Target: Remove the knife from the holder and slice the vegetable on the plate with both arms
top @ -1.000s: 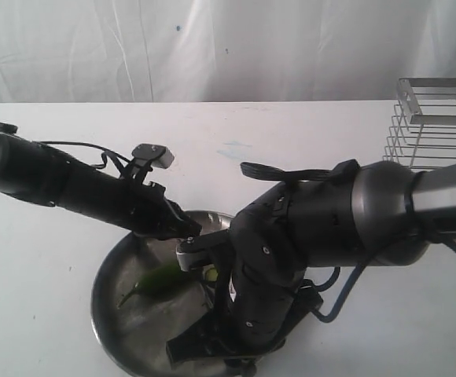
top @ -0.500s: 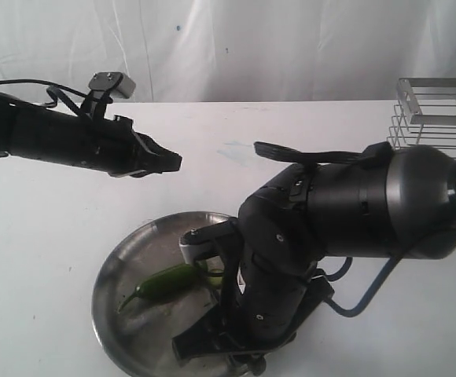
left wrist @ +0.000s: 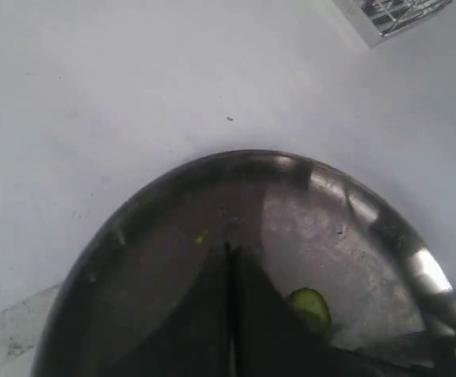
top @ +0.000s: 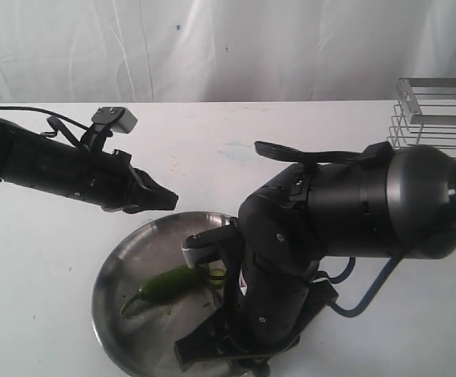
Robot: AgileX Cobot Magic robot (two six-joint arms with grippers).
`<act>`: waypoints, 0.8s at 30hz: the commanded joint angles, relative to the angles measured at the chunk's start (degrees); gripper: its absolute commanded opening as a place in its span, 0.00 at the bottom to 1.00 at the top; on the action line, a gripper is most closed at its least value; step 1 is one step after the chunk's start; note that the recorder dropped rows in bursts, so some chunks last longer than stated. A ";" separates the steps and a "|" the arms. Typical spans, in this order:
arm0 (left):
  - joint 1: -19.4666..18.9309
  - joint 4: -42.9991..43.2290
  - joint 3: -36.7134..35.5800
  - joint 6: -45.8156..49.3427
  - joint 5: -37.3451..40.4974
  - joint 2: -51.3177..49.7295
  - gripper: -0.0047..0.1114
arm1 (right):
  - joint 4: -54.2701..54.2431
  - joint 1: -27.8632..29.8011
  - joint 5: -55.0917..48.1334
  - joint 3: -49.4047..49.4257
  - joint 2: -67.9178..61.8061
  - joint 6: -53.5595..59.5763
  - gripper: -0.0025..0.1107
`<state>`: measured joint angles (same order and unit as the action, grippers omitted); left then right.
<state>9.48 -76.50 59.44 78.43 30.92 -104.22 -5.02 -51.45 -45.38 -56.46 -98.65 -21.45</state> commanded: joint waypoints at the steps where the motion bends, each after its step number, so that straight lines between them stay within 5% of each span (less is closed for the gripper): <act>1: -0.25 -2.72 -0.35 -0.41 0.66 -0.98 0.04 | -0.10 0.11 -1.68 -0.27 0.21 0.29 0.02; 8: -0.25 -9.74 -0.35 4.06 7.46 -4.28 0.04 | -0.35 0.11 -1.66 -0.27 0.21 0.29 0.02; 24: 2.15 -9.63 -0.35 4.06 6.07 -8.86 0.04 | -0.47 0.11 -0.87 -0.17 0.21 1.20 0.02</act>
<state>10.65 -85.48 59.44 81.99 37.17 -112.88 -5.47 -51.45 -46.14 -56.46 -98.65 -21.19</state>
